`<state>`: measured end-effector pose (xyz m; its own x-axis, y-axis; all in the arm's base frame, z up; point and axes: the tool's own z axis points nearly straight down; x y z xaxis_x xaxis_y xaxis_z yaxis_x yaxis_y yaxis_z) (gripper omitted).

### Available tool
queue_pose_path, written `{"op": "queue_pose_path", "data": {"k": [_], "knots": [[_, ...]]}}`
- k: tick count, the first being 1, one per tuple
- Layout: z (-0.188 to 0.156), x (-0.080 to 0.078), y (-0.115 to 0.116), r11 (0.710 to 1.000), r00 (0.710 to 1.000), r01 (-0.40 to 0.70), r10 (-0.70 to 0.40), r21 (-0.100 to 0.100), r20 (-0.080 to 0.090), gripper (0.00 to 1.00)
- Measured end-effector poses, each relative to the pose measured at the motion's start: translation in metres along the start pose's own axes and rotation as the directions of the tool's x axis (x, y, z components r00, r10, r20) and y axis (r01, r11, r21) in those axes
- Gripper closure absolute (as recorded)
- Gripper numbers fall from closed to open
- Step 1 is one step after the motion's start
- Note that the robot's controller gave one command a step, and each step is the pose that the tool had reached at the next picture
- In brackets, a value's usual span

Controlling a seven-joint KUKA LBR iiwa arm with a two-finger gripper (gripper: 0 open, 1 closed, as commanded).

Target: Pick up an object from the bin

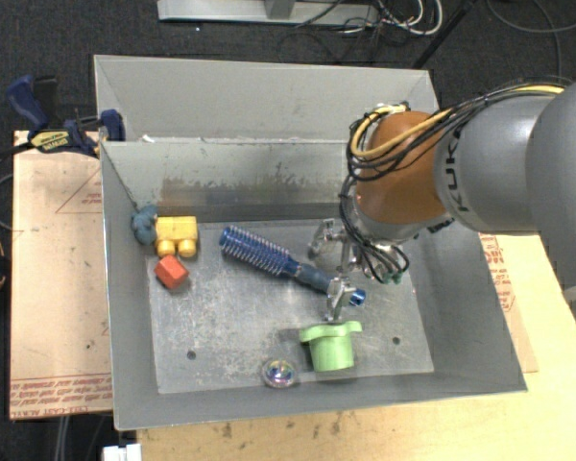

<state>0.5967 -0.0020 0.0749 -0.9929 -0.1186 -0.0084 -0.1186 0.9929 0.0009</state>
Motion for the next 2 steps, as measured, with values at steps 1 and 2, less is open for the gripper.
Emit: {"op": "queue_pose_path", "data": {"k": [1, 2], "knots": [[-0.004, -0.003, -0.001, 1.000, 1.000, 0.000, 0.000, 0.002, 0.010, 1.00], [-0.135, 0.010, 0.008, 1.000, 1.000, 0.005, -0.005, 0.002, 0.001, 1.00]]}}
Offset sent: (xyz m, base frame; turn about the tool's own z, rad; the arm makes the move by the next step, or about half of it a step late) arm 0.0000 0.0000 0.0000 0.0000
